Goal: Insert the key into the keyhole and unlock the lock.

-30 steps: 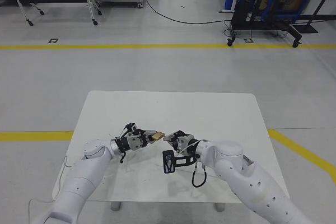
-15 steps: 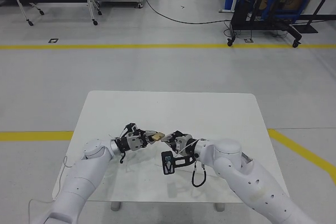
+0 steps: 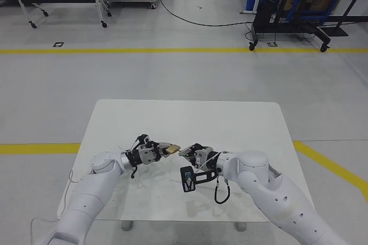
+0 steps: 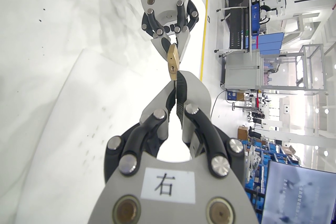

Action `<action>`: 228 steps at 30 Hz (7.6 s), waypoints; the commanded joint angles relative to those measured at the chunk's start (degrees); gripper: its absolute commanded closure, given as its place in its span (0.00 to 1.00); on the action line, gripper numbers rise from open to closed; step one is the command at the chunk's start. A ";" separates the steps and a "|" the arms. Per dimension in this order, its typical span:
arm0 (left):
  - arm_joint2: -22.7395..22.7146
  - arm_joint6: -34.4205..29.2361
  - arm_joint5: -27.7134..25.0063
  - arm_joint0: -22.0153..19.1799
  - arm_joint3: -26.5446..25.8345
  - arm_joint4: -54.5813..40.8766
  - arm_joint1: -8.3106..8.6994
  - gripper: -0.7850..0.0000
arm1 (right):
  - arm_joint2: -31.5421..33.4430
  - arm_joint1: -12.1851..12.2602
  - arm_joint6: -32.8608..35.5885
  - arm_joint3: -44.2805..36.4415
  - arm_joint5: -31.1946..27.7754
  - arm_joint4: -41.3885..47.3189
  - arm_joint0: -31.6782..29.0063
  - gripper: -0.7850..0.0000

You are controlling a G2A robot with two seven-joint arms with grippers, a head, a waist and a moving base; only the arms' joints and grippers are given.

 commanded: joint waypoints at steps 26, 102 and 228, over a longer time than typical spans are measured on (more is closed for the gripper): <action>0.33 1.70 0.04 -0.38 0.54 1.43 -0.17 1.00 | -1.99 -0.18 2.21 0.31 0.09 -2.75 1.08 1.00; -0.04 10.74 1.07 1.33 -2.67 2.46 -0.70 1.00 | -9.10 -3.94 13.42 4.88 0.54 -4.49 5.87 1.00; -5.44 35.60 -23.33 11.45 -18.14 16.48 -1.56 1.00 | -1.29 -8.39 -7.45 19.73 19.97 16.75 1.89 0.51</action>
